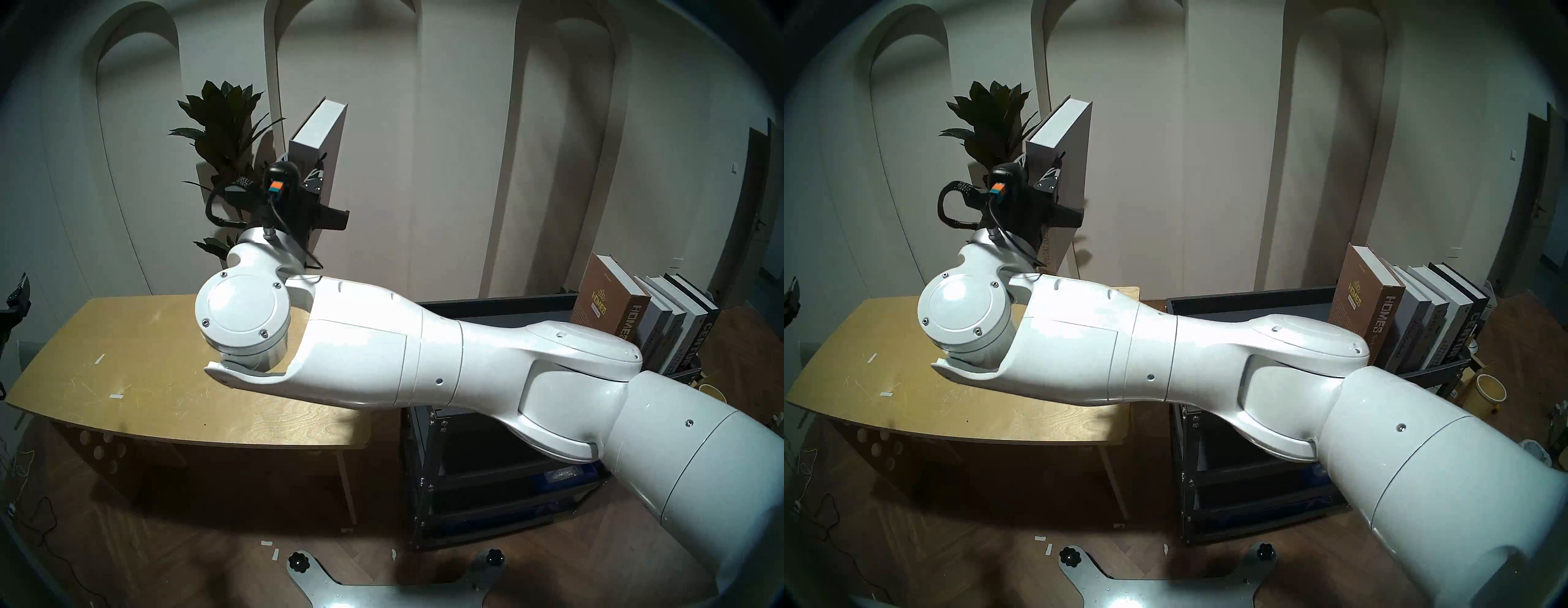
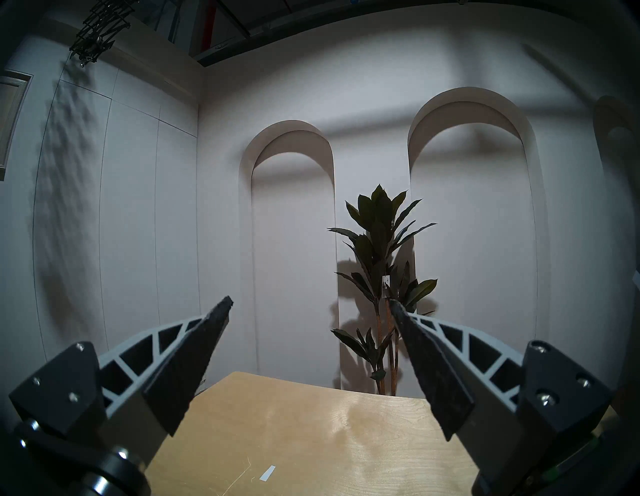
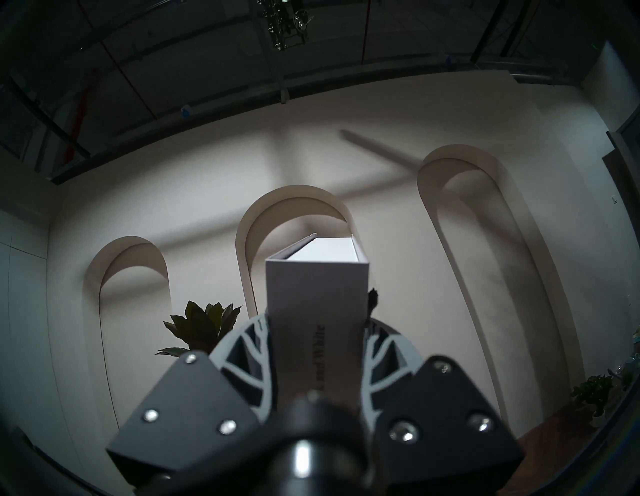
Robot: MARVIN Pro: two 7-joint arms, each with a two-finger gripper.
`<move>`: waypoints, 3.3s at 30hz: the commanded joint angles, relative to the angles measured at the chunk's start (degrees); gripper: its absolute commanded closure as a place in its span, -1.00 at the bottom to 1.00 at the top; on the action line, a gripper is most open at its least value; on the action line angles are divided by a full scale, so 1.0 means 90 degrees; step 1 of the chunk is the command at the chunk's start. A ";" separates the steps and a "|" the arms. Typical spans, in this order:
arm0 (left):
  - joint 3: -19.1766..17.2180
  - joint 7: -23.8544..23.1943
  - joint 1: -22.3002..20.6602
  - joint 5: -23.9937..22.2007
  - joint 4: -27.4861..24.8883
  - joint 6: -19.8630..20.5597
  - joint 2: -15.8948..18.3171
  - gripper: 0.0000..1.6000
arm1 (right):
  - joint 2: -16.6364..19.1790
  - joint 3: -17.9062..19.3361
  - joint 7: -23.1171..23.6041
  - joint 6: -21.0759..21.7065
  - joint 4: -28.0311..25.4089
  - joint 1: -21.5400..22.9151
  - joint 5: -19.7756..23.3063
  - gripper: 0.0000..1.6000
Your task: Move the books from the display table onto the shelf, standing them upright with spines facing out and tallest at one end
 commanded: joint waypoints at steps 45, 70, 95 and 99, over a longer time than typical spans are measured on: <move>-0.0082 -0.0071 -0.0107 0.0016 0.0000 -0.0022 0.0039 -1.00 | 0.4129 0.1469 0.0013 0.3350 -0.4329 -0.0219 0.3132 1.00; -0.0085 -0.0081 -0.0140 0.0036 0.0007 -0.0018 0.0034 -1.00 | 0.6143 0.3000 0.0715 0.4718 -0.5919 -0.1201 0.4616 1.00; -0.0089 -0.0055 -0.0164 0.0069 0.0001 -0.0010 0.0034 -1.00 | 0.7952 0.4311 0.1690 0.4902 -0.6051 -0.2753 0.4616 1.00; -0.0092 -0.0048 -0.0166 0.0077 -0.0003 -0.0006 0.0034 -1.00 | 0.8247 0.4408 0.1838 0.4394 -0.6051 -0.3110 0.4629 1.00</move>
